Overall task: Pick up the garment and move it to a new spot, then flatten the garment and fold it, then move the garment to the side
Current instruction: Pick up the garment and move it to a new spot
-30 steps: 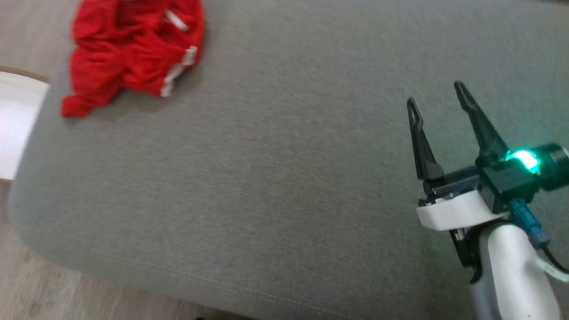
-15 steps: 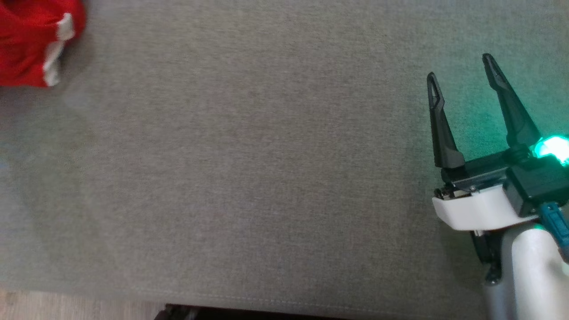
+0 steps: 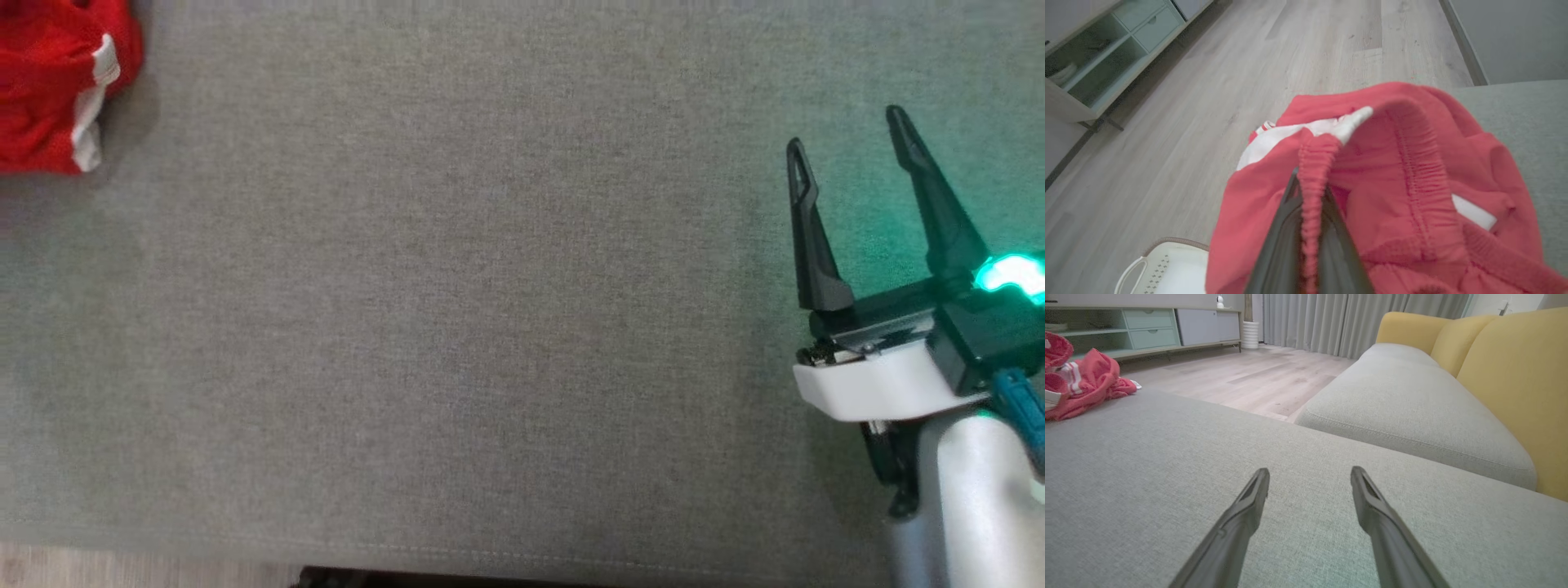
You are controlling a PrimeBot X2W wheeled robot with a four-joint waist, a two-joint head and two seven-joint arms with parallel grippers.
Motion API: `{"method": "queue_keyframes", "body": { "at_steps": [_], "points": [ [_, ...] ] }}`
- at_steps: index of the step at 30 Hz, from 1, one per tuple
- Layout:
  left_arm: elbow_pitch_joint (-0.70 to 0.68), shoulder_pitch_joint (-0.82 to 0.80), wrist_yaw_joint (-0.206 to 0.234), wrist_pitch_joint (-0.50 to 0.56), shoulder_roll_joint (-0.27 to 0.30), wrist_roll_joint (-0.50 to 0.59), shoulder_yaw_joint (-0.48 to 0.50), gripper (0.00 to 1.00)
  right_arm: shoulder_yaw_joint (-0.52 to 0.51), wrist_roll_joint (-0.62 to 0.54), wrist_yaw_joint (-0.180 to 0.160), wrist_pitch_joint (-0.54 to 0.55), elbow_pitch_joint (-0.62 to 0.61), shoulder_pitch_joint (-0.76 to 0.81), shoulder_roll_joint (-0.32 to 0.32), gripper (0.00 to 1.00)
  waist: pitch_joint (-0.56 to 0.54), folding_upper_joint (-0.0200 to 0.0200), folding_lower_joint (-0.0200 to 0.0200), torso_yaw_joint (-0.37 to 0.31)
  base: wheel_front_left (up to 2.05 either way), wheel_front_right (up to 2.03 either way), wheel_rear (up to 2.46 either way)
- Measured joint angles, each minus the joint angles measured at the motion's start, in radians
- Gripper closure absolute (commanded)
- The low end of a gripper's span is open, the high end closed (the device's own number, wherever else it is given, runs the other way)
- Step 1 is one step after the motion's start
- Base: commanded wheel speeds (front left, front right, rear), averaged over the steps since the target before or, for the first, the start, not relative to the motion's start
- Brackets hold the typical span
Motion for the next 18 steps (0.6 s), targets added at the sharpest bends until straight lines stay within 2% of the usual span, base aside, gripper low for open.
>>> {"method": "queue_keyframes", "body": {
  "at_steps": [9, 13, 18],
  "points": [
    [0.003, -0.019, -0.007, -0.052, 0.058, 0.048, -0.103, 1.00, -0.009, 0.083, 0.000, -0.062, 0.135, 0.041, 0.000, 0.00, -0.169, 0.0000, -0.0002, -0.007, 0.00, 0.00, 0.00],
    [-0.076, -0.041, -0.009, -0.045, 0.067, 0.042, -0.197, 1.00, -0.029, 0.121, 0.000, -0.091, 0.198, 0.095, 0.000, 0.00, -0.273, 0.0001, -0.0003, -0.018, 0.00, 0.00, 0.00],
    [-0.228, -0.038, -0.009, 0.016, 0.070, -0.021, -0.362, 1.00, -0.038, 0.178, 0.000, -0.123, 0.256, 0.158, 0.002, 0.00, -0.405, 0.0001, -0.0005, -0.050, 0.00, 0.00, 0.00]
  ]
}}
